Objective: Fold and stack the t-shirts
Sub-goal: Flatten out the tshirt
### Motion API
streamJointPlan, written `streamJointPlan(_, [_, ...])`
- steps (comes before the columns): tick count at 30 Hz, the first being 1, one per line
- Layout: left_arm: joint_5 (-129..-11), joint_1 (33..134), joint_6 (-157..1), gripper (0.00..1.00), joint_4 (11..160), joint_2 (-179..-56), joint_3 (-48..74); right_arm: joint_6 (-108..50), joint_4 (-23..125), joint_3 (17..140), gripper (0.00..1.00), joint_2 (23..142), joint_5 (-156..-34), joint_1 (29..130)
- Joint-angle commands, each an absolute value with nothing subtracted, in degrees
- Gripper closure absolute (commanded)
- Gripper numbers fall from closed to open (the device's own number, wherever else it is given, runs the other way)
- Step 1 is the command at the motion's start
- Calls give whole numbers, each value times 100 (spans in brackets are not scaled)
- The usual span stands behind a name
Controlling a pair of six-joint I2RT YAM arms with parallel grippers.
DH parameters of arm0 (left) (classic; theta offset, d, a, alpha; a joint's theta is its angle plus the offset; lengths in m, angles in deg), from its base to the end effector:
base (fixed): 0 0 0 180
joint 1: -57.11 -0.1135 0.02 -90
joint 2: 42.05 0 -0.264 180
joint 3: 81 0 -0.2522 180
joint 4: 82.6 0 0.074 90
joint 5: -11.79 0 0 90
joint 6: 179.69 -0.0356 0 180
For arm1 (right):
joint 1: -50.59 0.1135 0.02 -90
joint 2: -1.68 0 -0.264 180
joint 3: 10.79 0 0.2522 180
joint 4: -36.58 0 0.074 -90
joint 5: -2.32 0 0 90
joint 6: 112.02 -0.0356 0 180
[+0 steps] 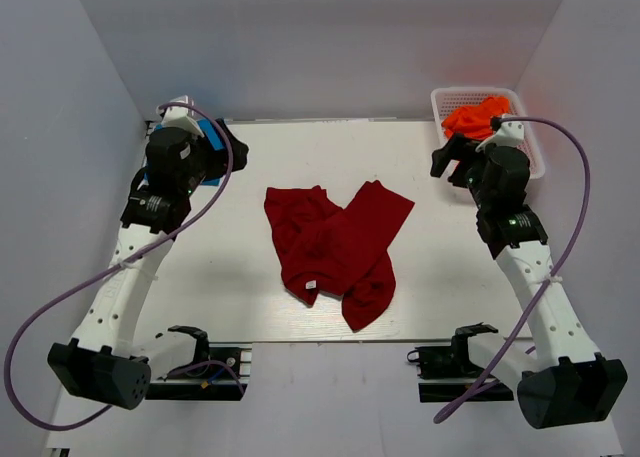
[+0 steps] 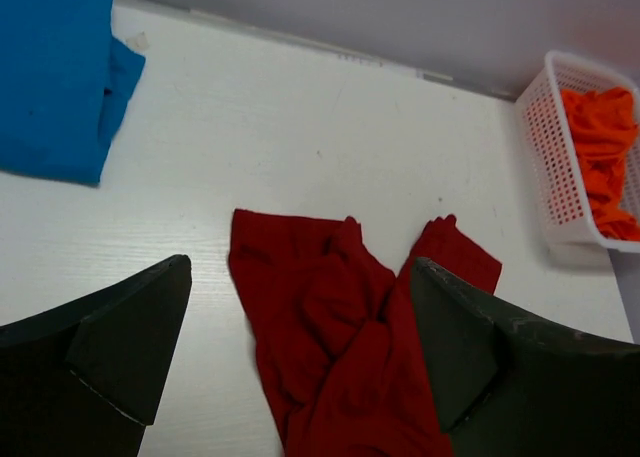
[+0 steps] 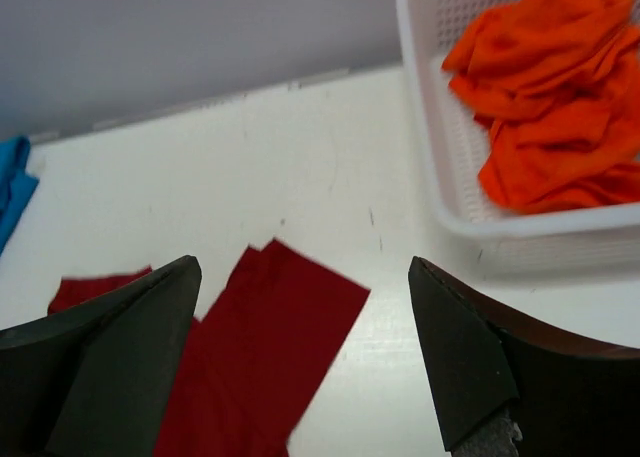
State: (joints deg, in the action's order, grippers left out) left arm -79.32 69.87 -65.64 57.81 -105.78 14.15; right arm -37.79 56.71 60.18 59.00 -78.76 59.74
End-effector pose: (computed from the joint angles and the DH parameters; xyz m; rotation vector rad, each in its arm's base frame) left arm 0.2365 -0.0529 0.4064 -0.2017 1.9043 -0.4179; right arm 0.2289 0.0313 0.3829 0.2141 1.6726 0.1959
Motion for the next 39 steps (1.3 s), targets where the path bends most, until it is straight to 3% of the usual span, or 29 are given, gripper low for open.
streamJointPlan(1, [-7821,6968,-6543,0,5429,-10665,1202,-3880,6124,6159,10,5846,-8495,5982])
streamJointPlan(7, [-7629,6968,-6368,0,5306,-11288,1369,-4065,6141,5869,10,6276,-8707,6017])
streamJointPlan(9, [-7506,6968,-6368,0,5104,-11769,1291,-3968,6333,6043,10,6835,-9452,6035])
streamJointPlan(15, [-7454,7082,-6263,0,4971,-13150,1220,-4179,7213,6869,10,8330,-9648,6122])
streamJointPlan(21, [-7136,7082,-6157,0,4822,-14732,737,-4363,7486,7257,10,9622,-8814,6412])
streamJointPlan(27, [-7136,7188,-6157,0,4979,-15209,868,-4917,7820,7644,10,10467,-7926,6483])
streamJointPlan(33, [-6627,7486,-6157,18,5445,-15639,974,-4961,7522,7715,10,11066,-7942,6614])
streamJointPlan(36, [-6626,7644,-6157,36,5498,-15815,790,-4953,7347,7724,12,11330,-8082,6746])
streamJointPlan(37, [-6626,7697,-6157,52,5411,-15946,720,-4927,7259,7715,14,11461,-8222,6764])
streamJointPlan(38, [-6687,7698,-6157,73,5350,-16026,597,-4935,7197,7706,25,11488,-8293,6825])
streamJointPlan(39, [-6688,7698,-6157,73,5349,-16027,535,-4935,7196,7697,34,11506,-8294,6861])
